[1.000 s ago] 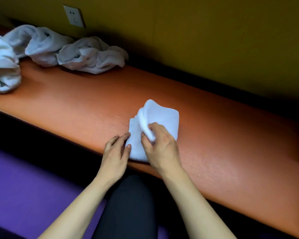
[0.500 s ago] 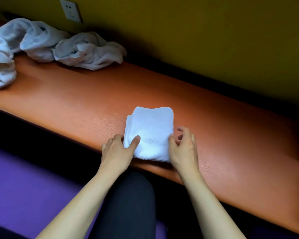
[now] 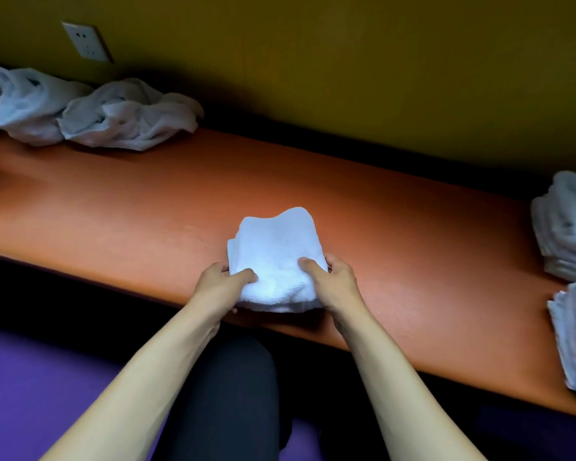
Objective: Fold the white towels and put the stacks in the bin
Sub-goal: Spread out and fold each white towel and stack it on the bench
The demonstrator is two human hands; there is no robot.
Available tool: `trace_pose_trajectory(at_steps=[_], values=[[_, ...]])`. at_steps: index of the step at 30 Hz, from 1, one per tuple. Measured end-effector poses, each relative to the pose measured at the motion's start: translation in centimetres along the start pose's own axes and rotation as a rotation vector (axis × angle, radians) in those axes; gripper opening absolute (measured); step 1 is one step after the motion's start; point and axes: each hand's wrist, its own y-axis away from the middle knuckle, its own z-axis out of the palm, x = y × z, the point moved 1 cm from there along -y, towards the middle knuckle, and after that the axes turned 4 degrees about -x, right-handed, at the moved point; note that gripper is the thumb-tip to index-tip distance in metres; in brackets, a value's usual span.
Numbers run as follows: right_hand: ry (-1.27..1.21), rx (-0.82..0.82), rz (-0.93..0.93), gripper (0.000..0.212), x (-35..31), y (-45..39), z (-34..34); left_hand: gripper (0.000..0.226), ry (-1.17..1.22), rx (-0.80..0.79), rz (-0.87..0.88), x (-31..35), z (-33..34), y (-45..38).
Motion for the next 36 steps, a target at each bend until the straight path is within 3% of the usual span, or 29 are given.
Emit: trace_pose_trajectory(at_steps=[2, 6, 16, 28, 33, 36], values=[[-0.028, 0.015, -0.010, 0.019, 0.0, 0.5, -1.8, 0.059, 0.006, -0.020, 0.033, 0.5, 1.4, 0.4], [-0.066, 0.059, -0.031, 0.017, -0.2, 1.7, -6.0, 0.034, -0.011, -0.073, 0.140, 1.9, 4.9, 1.9], [-0.122, 0.190, -0.105, 0.013, -0.6, 6.4, -18.0, 0.049, -0.023, -0.217, 0.289, 4.6, 15.4, 7.8], [-0.116, 0.390, -0.247, 0.021, 0.5, 12.3, -31.4, 0.044, -0.103, -0.332, 0.512, 6.5, 28.0, 14.2], [-0.190, 0.531, -0.257, 0.059, 1.3, 15.1, -36.8, 0.044, -0.291, -0.481, 0.697, 9.5, 33.1, 16.5], [-0.128, 0.677, -0.274, 0.070, 2.2, 17.0, -39.7, 0.047, -0.508, -0.584, 0.887, 12.0, 36.9, 17.2]])
